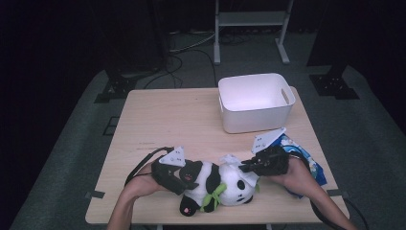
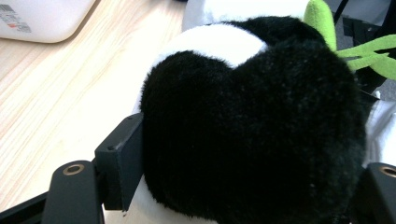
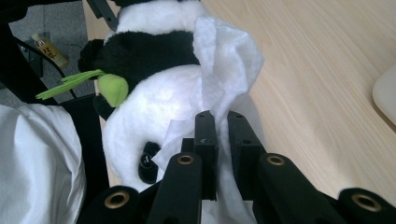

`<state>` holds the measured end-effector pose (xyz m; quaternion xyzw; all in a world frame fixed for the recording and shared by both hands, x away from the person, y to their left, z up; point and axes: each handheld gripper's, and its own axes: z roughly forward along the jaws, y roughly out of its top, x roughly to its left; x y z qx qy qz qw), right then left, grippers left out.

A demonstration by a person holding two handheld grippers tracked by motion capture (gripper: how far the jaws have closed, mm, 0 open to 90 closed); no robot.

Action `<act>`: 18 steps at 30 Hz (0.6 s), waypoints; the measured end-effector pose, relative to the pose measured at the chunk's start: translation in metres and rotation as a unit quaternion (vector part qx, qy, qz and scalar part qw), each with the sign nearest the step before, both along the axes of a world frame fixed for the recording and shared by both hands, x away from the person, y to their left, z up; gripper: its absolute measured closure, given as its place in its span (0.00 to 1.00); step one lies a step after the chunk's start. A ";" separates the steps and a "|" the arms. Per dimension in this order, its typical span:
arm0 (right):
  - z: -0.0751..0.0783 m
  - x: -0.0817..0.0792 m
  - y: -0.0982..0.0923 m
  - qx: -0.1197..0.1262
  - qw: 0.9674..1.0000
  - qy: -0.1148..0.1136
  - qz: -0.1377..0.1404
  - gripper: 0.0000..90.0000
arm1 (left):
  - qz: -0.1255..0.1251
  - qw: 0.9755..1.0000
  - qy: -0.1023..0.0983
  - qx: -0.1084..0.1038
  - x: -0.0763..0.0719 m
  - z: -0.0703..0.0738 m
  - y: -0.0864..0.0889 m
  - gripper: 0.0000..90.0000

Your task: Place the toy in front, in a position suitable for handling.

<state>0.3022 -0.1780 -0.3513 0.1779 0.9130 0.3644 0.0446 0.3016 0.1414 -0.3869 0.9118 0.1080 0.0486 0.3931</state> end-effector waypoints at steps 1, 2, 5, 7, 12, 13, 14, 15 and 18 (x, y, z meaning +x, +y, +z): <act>0.002 -0.004 0.001 0.001 1.000 -0.002 0.005 0.92 | 0.001 1.000 0.000 0.000 0.000 0.000 0.000 0.27; 0.002 -0.004 0.001 0.001 1.000 -0.002 0.005 0.92 | 0.002 1.000 0.000 0.000 0.000 0.000 0.000 0.27; 0.004 -0.012 0.007 0.001 1.000 -0.001 0.025 0.92 | 0.007 1.000 -0.001 -0.001 0.001 0.000 0.000 0.27; 0.004 -0.015 0.011 -0.002 0.999 -0.006 0.035 0.92 | 0.009 1.000 0.000 -0.001 0.001 0.001 0.000 0.26; 0.001 -0.017 0.020 -0.010 0.999 -0.006 0.044 0.92 | 0.013 1.000 -0.002 0.002 0.001 0.001 -0.001 0.24; -0.001 -0.014 0.023 -0.012 0.999 -0.006 0.042 0.92 | 0.017 1.000 -0.003 0.001 0.002 0.002 0.000 0.23; -0.001 -0.014 0.023 -0.012 0.999 -0.006 0.042 0.92 | 0.017 1.000 -0.003 0.001 0.002 0.002 0.000 0.22; -0.002 -0.013 0.023 -0.014 0.999 -0.006 0.040 0.92 | 0.021 1.000 -0.004 -0.002 0.002 0.003 0.000 0.22; -0.005 -0.005 0.022 -0.015 1.000 -0.005 0.026 0.92 | 0.029 1.000 -0.008 -0.003 0.002 0.005 0.001 0.21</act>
